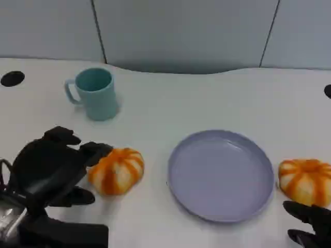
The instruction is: Grasp the bread from the table and place it into the plate.
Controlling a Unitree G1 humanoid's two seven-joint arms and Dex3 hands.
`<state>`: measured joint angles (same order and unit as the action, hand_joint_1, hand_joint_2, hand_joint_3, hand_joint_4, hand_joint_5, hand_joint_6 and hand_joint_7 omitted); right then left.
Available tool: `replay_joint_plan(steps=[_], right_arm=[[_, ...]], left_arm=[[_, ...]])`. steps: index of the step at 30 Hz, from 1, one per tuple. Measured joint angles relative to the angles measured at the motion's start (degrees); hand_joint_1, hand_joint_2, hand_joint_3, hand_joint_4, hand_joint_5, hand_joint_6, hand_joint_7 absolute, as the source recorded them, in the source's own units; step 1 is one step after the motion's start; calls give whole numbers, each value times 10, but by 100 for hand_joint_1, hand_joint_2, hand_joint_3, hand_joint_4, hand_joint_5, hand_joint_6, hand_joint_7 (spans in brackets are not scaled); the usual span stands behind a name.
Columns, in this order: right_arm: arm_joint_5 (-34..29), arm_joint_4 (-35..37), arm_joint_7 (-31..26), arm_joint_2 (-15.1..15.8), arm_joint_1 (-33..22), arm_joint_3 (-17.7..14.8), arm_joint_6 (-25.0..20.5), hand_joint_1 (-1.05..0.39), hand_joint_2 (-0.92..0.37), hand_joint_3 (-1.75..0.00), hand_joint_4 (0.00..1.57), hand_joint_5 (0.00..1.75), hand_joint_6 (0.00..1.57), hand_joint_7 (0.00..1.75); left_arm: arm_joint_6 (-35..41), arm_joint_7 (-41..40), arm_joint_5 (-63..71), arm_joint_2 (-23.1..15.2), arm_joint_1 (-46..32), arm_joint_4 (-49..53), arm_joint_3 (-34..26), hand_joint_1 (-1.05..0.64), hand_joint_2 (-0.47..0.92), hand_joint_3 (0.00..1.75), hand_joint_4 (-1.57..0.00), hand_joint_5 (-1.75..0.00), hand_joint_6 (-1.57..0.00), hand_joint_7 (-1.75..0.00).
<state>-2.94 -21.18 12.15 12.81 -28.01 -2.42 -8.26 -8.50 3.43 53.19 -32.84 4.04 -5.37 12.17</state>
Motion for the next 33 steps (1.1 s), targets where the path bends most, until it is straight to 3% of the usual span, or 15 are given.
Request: replay_joint_plan(steps=[7,9,19,26,33], right_arm=[[-2,-3,-2,-3,1,7,-3,-44,-92,-50,64,1,54,0],[-3,-4,-3,-3,1,10,-5,-44,-92,-50,65,2,54,0],[-7,-14,-4,-2,-4,11,-11,-45,-92,-50,64,1,53,0],[-15,-24,-4,-1,-9,11,-11,-44,-92,-51,64,1,53,1],[-2,-27,-2,-4,-11,11,-12,-45,-92,-48,64,1,54,0]], left_arm=[[6,85,-28,-2,66,30,15,-80,91,2,-14,-25,-26,0],[16,113,-49,2,81,37,16,-81,91,1,-7,-21,-19,0],[128,286,-138,44,169,90,43,-88,91,1,0,-14,-9,0],[194,319,-148,60,200,114,70,-88,91,0,0,-9,-8,0],[207,318,-149,78,222,182,109,-87,91,0,0,-2,-8,0]])
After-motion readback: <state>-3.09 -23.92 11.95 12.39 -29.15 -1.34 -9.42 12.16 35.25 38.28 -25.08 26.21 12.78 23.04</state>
